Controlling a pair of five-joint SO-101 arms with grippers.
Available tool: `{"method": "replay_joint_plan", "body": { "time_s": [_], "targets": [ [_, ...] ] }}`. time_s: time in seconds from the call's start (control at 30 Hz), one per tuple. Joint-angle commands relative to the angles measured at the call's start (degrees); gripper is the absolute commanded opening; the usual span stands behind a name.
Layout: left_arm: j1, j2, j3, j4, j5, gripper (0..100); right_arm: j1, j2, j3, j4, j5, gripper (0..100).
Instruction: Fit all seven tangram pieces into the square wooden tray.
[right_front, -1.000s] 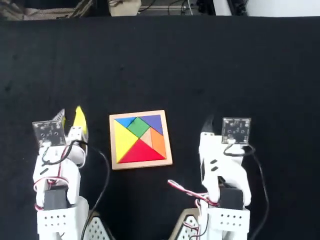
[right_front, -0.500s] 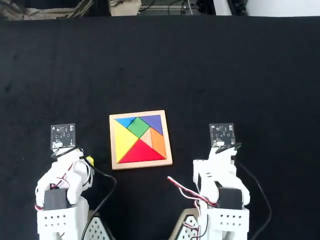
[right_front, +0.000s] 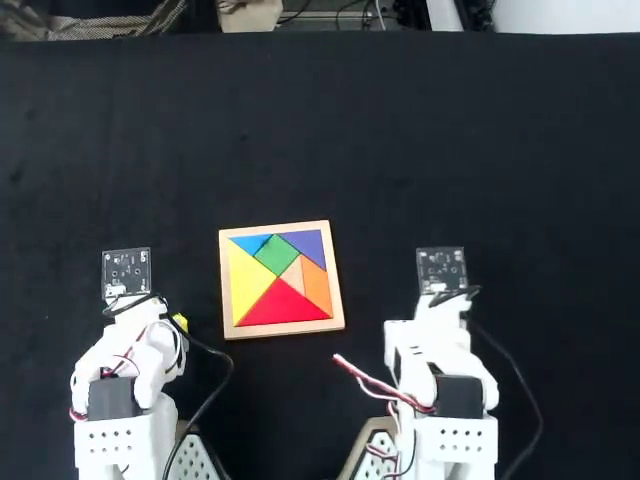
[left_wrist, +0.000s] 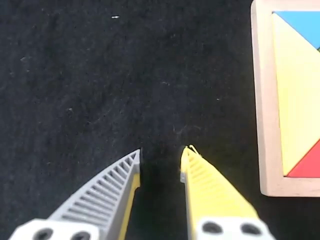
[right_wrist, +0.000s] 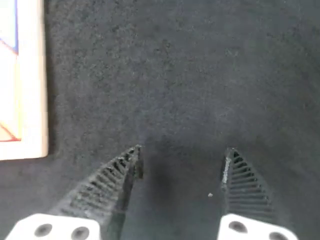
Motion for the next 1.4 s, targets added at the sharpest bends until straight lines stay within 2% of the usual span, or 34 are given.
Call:
{"method": "replay_joint_plan", "body": {
  "time_s": [0.0, 0.2, 1.37],
  "targets": [
    [0.6, -0.4, 1.0, 0.3, 0.4, 14, -5.9, -3.8, 0.0, 0.4, -0.4, 26.2],
    [0.6, -0.4, 1.0, 0.3, 0.4, 14, -12.0, -3.9, 0.0, 0.4, -0.2, 26.2],
    [0.6, -0.4, 1.0, 0.3, 0.4, 14, -11.9, -3.9, 0.0, 0.4, 0.0, 26.2]
  ]
}}
